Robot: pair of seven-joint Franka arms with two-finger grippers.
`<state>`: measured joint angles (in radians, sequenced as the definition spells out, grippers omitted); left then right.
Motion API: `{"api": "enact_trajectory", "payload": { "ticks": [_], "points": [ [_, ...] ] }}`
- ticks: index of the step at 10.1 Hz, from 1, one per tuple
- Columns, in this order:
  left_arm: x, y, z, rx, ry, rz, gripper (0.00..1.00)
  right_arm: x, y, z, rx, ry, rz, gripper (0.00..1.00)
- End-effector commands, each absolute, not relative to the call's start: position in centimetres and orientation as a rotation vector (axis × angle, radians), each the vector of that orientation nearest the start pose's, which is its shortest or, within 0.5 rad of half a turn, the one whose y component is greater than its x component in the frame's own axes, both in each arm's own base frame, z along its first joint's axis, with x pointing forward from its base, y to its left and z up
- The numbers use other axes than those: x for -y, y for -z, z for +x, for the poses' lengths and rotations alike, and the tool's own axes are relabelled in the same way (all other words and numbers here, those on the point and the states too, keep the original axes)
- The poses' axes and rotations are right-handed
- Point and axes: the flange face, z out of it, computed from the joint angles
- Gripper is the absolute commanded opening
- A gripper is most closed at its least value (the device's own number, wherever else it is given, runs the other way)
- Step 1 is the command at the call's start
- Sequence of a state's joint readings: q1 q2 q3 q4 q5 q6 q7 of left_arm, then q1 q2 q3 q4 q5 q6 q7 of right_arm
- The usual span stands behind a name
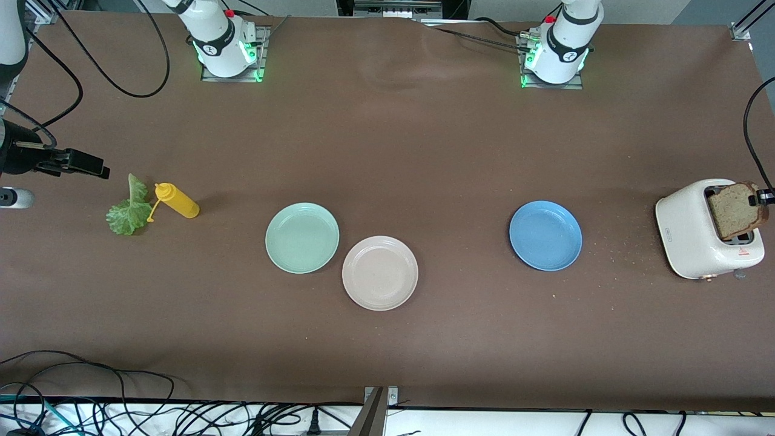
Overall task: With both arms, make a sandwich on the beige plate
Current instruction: 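Grasp the bread slice and lift it out with the left gripper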
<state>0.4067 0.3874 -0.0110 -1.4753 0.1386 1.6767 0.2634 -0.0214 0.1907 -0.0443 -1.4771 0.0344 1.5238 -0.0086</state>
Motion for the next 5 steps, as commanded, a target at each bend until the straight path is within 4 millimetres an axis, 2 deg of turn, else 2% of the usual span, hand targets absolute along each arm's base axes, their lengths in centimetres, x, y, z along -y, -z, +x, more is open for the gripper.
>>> {"api": "enact_trajectory", "payload": {
  "ticks": [1, 3, 5],
  "points": [
    [-25.2, -48.5, 60.5, 0.121, -0.332, -3.08, 0.0, 3.5, -55.8, 60.2, -0.081, -0.226, -3.093, 1.0],
    [-21.5, -50.8, 61.2, 0.047, -0.388, -3.084, 0.0, 3.5, -55.8, 60.1, -0.083, -0.228, -3.093, 1.0],
    [-18.1, -51.2, 61.9, -0.006, -0.388, -3.198, 0.0, 3.5, -55.7, 60.1, -0.081, -0.23, -3.093, 1.0]
  ]
}}
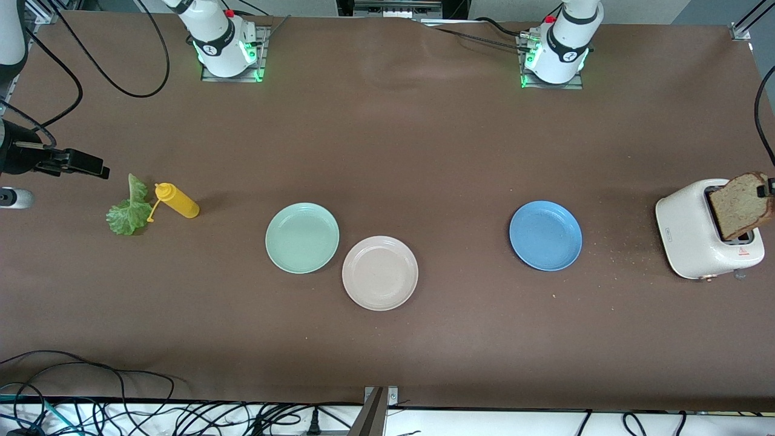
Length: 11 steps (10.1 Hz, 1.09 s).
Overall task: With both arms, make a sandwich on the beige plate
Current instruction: 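Grasp the bread slice and lift it out with the left gripper, then carry the bread slice over the beige plate with the left gripper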
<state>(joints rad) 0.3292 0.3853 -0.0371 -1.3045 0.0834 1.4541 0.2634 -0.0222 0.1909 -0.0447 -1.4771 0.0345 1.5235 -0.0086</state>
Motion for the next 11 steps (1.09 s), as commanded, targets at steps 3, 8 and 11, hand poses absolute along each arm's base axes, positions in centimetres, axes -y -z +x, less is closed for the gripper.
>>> {"api": "enact_trajectory", "payload": {
  "ticks": [3, 8, 11],
  "points": [
    [-12.0, -47.3, 63.4, -0.108, -0.54, -3.435, 0.0, 3.7, -55.8, 60.2, -0.086, -0.225, -3.093, 1.0],
    [4.5, -38.1, 66.8, -0.207, -0.946, -3.796, 0.0, 3.5, -55.8, 60.2, -0.083, -0.224, -3.081, 1.0],
    [13.8, -34.4, 68.0, -0.121, -1.133, -3.998, 0.0, 3.5, -55.7, 60.1, -0.086, -0.228, -3.081, 1.0]
  ]
}}
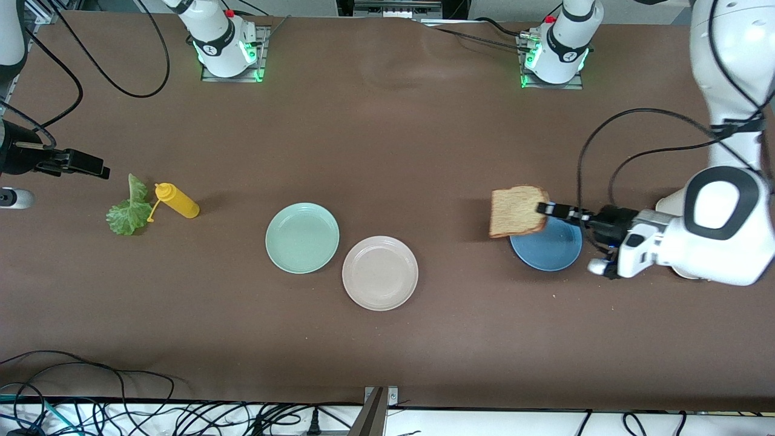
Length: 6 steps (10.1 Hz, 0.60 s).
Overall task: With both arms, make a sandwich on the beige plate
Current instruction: 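Carry the bread slice over the beige plate with the left gripper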
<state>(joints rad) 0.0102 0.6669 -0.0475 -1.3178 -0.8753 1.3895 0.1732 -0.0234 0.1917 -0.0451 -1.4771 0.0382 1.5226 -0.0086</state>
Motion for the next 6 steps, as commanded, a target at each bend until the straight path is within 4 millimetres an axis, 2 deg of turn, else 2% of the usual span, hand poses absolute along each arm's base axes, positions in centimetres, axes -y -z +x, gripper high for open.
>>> {"api": "enact_trajectory", "payload": {
  "ticks": [1, 2, 3, 6],
  "points": [
    [15.6, -32.7, 68.2, 0.044, 0.583, 1.998, 0.0, 3.6, -55.8, 60.2, -0.088, -0.224, -3.081, 1.0],
    [16.7, -31.2, 68.8, 0.017, 0.54, 1.96, 0.0, 3.5, -55.7, 60.1, -0.086, -0.228, -3.081, 1.0],
    [19.7, -30.2, 68.8, 0.011, 0.523, 1.932, 0.0, 3.7, -55.7, 60.2, -0.088, -0.226, -3.081, 1.0],
    [25.5, -26.3, 69.3, -0.089, 0.415, 1.955, 0.0, 3.7, -55.7, 60.2, -0.09, -0.228, -3.081, 1.0]
  ]
}}
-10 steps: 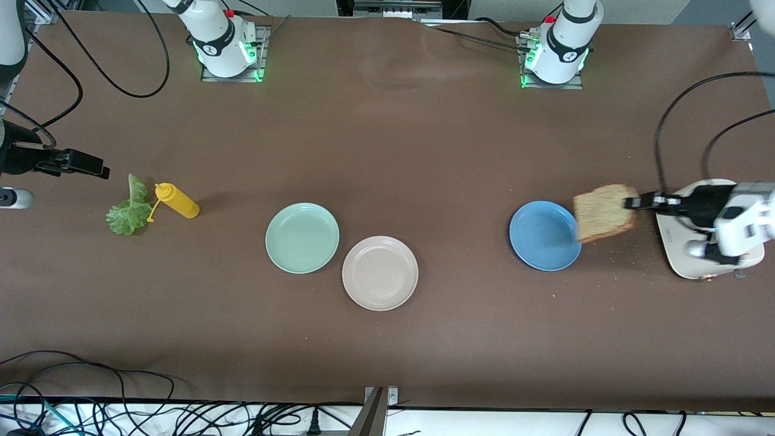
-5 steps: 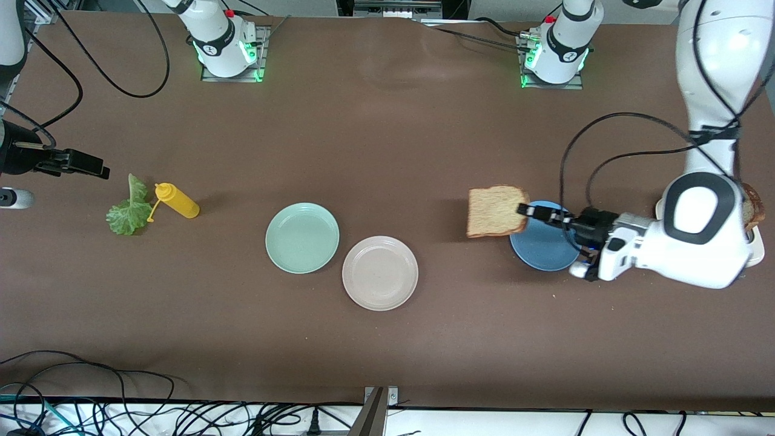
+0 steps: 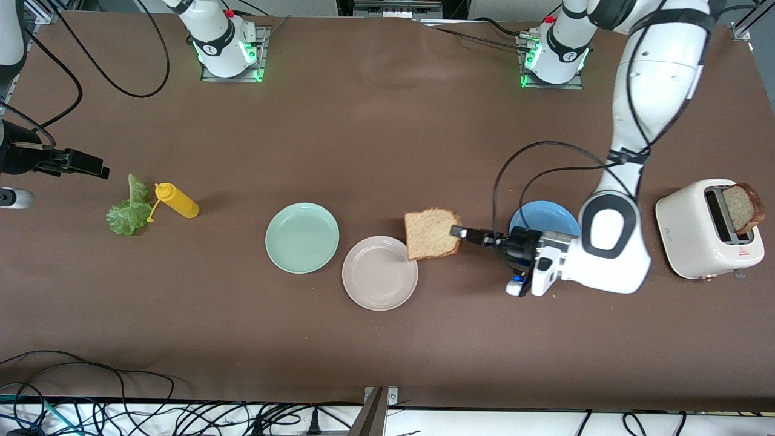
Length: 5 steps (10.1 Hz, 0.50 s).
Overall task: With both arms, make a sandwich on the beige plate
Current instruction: 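Carry the bread slice over the beige plate with the left gripper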
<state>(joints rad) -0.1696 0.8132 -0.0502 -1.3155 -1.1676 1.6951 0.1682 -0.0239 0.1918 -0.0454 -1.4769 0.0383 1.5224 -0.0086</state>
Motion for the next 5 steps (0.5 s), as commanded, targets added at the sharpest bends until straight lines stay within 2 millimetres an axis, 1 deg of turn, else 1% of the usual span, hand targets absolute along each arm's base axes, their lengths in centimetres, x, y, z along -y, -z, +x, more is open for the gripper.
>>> {"api": "enact_trajectory", "payload": {
  "ticks": [1, 3, 4, 5],
  "points": [
    [26.4, -25.3, 69.4, -0.115, 0.383, 1.969, 0.0, 3.5, -55.8, 60.2, -0.086, -0.224, -3.081, 1.0],
    [28.4, -23.2, 69.5, -0.172, 0.31, 1.967, 0.0, 3.5, -55.8, 60.1, -0.086, -0.226, -3.081, 1.0],
    [29.9, -21.8, 69.4, -0.194, 0.25, 1.955, 0.0, 3.5, -55.8, 60.1, -0.086, -0.226, -3.081, 1.0],
    [30.8, -21.2, 69.2, -0.212, 0.217, 1.951, 0.0, 3.4, -55.8, 60.2, -0.086, -0.226, -3.081, 1.0]
  ]
}}
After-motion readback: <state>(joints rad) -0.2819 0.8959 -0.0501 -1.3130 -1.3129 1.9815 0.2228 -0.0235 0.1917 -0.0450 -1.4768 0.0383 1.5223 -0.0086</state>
